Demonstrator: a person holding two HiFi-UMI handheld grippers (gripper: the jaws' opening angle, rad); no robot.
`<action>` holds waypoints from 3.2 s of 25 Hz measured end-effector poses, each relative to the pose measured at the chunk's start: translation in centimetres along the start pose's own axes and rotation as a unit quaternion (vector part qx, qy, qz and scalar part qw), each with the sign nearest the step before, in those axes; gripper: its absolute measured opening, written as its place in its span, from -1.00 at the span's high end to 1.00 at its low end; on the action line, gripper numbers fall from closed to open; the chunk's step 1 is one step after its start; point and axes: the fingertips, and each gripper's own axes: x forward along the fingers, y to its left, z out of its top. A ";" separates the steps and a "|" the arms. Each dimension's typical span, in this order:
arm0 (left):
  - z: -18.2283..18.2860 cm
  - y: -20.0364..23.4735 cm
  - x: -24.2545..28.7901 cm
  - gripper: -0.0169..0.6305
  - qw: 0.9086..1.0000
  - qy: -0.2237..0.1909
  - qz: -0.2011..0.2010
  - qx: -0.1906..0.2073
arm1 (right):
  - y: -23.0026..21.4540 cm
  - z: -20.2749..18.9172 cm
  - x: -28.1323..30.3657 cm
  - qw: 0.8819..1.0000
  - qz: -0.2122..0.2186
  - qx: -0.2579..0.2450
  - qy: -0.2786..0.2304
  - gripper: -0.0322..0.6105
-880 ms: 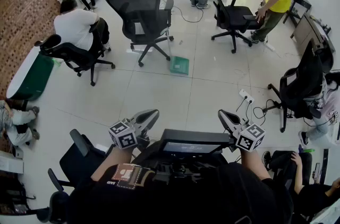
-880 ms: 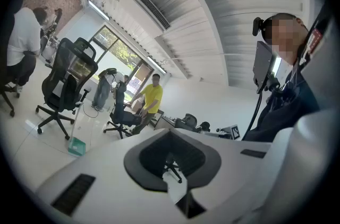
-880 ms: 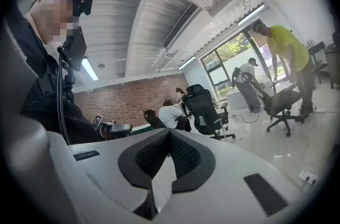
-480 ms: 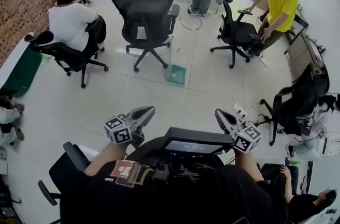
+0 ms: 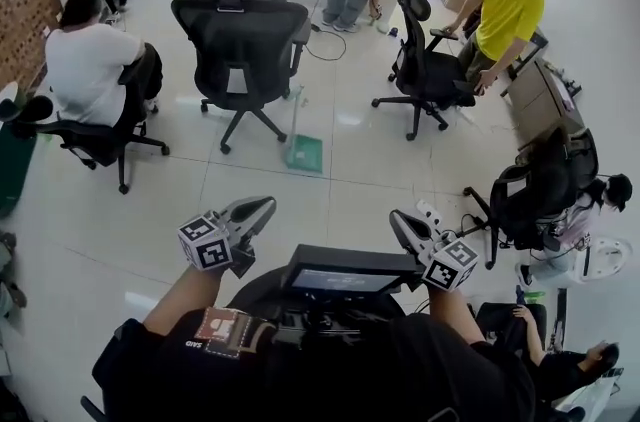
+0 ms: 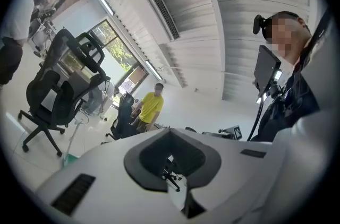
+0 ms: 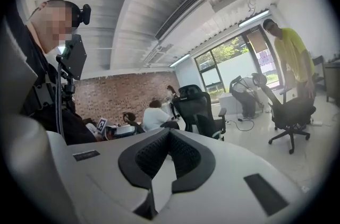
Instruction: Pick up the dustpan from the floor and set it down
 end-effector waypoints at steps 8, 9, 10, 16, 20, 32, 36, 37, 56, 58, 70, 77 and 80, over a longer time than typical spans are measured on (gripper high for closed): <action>1.0 8.1 14.0 0.89 0.999 0.027 0.036 0.011 | -16.6 3.1 5.7 1.000 0.027 -0.008 -0.004 0.87; 1.9 9.1 16.0 0.89 0.998 0.024 0.048 0.018 | -18.7 3.9 6.6 0.999 0.041 -0.022 0.000 0.87; 2.9 10.1 17.9 0.89 0.998 0.017 0.061 0.021 | -20.7 4.8 7.5 0.998 0.055 -0.035 0.005 0.87; 4.9 14.8 32.1 0.89 0.994 -0.006 0.110 -0.019 | -33.3 11.7 10.1 0.988 0.131 -0.082 0.017 0.87; 5.5 18.2 39.0 0.89 0.992 0.014 0.124 -0.015 | -41.1 14.5 12.6 0.989 0.135 -0.060 0.007 0.87; 9.7 42.6 46.3 0.89 0.989 0.087 0.116 0.028 | -53.7 18.2 28.6 0.996 0.047 -0.075 0.026 0.87; 10.8 55.8 46.1 0.88 0.978 0.170 0.111 0.040 | -56.0 19.6 37.8 0.998 -0.010 -0.055 0.033 0.87; 10.8 58.9 46.1 0.88 0.976 0.190 0.105 0.032 | -56.5 19.9 40.0 0.997 -0.023 -0.055 0.039 0.87; -4.0 93.7 56.1 -0.01 0.849 0.444 0.285 0.022 | -79.4 16.8 53.0 0.989 -0.010 -0.021 0.143 0.87; -5.9 96.0 56.7 -0.01 0.836 0.459 0.299 0.024 | -81.3 15.7 52.6 0.988 -0.017 -0.019 0.152 0.87; -8.9 102.2 59.4 0.73 0.794 0.527 0.282 0.111 | -84.6 12.5 50.8 0.980 -0.057 -0.002 0.189 0.87; -1.9 93.0 59.0 0.74 0.792 0.526 0.278 0.133 | -81.8 15.3 49.7 0.987 -0.033 -0.013 0.156 0.87; 3.5 86.3 59.3 0.74 0.806 0.507 0.267 0.147 | -79.9 17.4 49.1 0.990 -0.013 -0.019 0.141 0.87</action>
